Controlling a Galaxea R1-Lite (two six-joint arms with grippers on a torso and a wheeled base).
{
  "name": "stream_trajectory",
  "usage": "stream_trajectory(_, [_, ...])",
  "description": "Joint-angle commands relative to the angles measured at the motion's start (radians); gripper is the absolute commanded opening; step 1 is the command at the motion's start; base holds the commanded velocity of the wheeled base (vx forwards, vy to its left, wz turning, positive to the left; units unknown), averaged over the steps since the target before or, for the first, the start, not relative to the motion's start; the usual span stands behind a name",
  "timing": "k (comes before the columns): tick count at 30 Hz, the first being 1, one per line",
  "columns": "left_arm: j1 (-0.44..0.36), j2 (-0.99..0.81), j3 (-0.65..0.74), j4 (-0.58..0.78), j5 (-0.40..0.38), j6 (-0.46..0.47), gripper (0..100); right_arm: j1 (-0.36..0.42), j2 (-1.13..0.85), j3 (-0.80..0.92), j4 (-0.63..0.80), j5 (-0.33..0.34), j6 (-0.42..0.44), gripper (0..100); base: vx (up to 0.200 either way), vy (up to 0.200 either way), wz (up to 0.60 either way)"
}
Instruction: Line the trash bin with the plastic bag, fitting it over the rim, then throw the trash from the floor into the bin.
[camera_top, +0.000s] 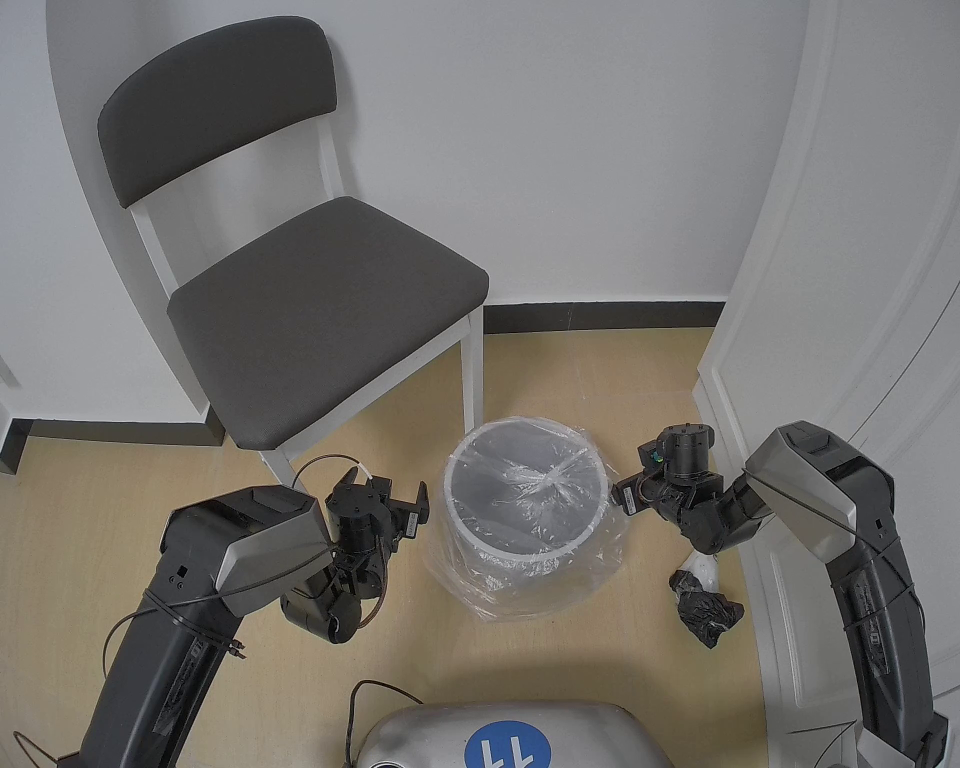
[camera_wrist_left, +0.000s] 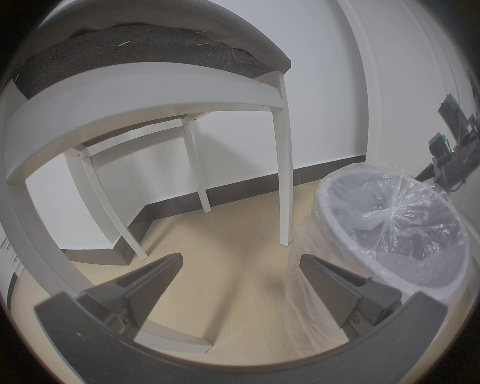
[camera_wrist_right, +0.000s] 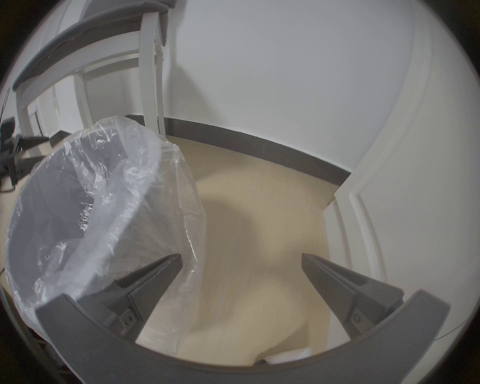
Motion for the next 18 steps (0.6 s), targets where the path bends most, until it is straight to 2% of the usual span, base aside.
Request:
stream_trajectory(1, [0.000,0.001,0.000,-0.001,0.001,0.000,100,0.004,0.036,-0.043,0.017,0.011,0.020,100,0.000,0.000,0.00])
stream_trajectory(6, [0.000,0.001,0.000,-0.001,0.001,0.000,100,-0.005,0.013,-0.031,0.009,0.011,0.020,100,0.000,0.000,0.00])
stream_trajectory(13, [0.000,0.001,0.000,-0.001,0.001,0.000,100,-0.010,-0.230,0.201,-0.005,0.002,-0.025,100,0.000,0.000,0.00])
stream_trajectory(18, [0.000,0.001,0.000,-0.001,0.001,0.000,100,0.001,-0.337,0.342,-0.149,0.005,-0.074,100,0.000,0.000,0.00])
